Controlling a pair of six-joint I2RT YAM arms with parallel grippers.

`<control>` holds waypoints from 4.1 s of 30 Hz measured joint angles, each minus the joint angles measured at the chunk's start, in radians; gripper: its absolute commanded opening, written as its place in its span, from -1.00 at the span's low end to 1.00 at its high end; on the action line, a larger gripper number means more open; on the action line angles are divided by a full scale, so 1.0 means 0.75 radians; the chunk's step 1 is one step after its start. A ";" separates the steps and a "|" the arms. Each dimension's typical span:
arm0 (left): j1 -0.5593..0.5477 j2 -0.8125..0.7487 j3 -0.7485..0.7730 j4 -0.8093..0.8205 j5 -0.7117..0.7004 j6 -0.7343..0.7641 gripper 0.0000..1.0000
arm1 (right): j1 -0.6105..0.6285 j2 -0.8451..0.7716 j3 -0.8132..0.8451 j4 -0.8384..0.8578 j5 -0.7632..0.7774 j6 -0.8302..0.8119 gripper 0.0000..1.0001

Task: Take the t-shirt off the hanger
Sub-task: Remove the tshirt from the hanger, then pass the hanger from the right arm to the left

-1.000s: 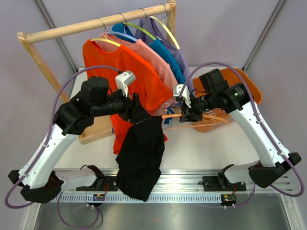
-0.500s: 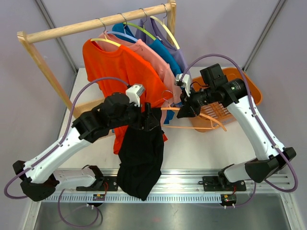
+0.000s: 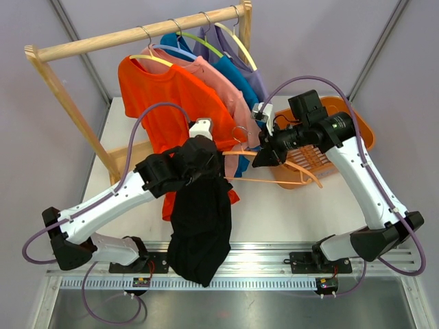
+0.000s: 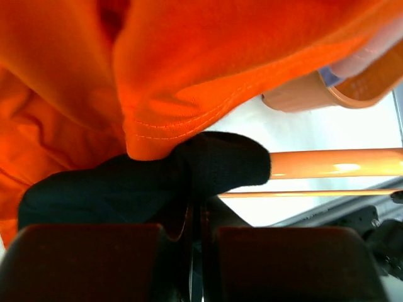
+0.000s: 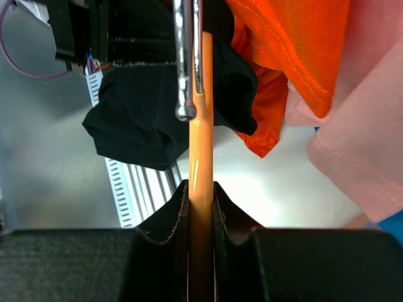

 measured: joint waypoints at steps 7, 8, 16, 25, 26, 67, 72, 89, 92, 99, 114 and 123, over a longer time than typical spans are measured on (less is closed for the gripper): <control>0.003 -0.101 0.002 -0.048 -0.097 -0.003 -1.00 | -0.056 -0.064 -0.027 -0.065 0.005 -0.254 -1.00; 0.008 -0.128 0.002 -0.052 -0.098 -0.002 -1.00 | -0.081 -0.081 -0.041 -0.084 0.005 -0.301 -1.00; 0.209 -0.337 -0.098 -0.020 0.029 0.022 -1.00 | -0.251 -0.220 -0.116 -0.220 -0.043 -0.685 -1.00; 0.508 -0.393 -0.371 0.064 0.310 0.075 -0.97 | -0.302 -0.331 -0.073 -0.257 -0.049 -0.815 -1.00; 0.513 -0.395 -0.383 0.070 0.337 0.082 -0.91 | -0.302 -0.335 -0.066 -0.259 -0.050 -0.815 -1.00; 0.521 -0.774 -0.230 0.137 1.022 0.844 0.83 | -0.210 -0.074 0.224 -0.253 -0.305 -1.024 -1.00; 0.521 -0.759 -0.220 0.162 1.105 0.980 0.85 | 0.002 -0.072 0.202 -0.253 -0.308 -1.096 -1.00; 0.523 -0.693 -0.258 0.180 1.748 0.865 0.30 | 0.189 -0.065 0.110 -0.269 -0.263 -1.377 -1.00; 0.523 -0.681 -0.258 0.132 1.761 0.872 0.23 | 0.196 -0.065 0.105 -0.272 -0.263 -1.413 -1.00; 0.523 -0.635 -0.257 0.015 1.775 0.926 0.20 | 0.201 -0.068 0.104 -0.271 -0.263 -1.455 -1.00; 0.523 -0.585 -0.253 -0.132 1.833 1.033 -0.64 | 0.201 -0.121 0.072 -0.271 -0.253 -1.472 -1.00; 0.523 -0.576 -0.243 -0.128 1.969 0.923 -1.00 | 0.205 -0.124 0.033 -0.271 -0.256 -1.463 -1.00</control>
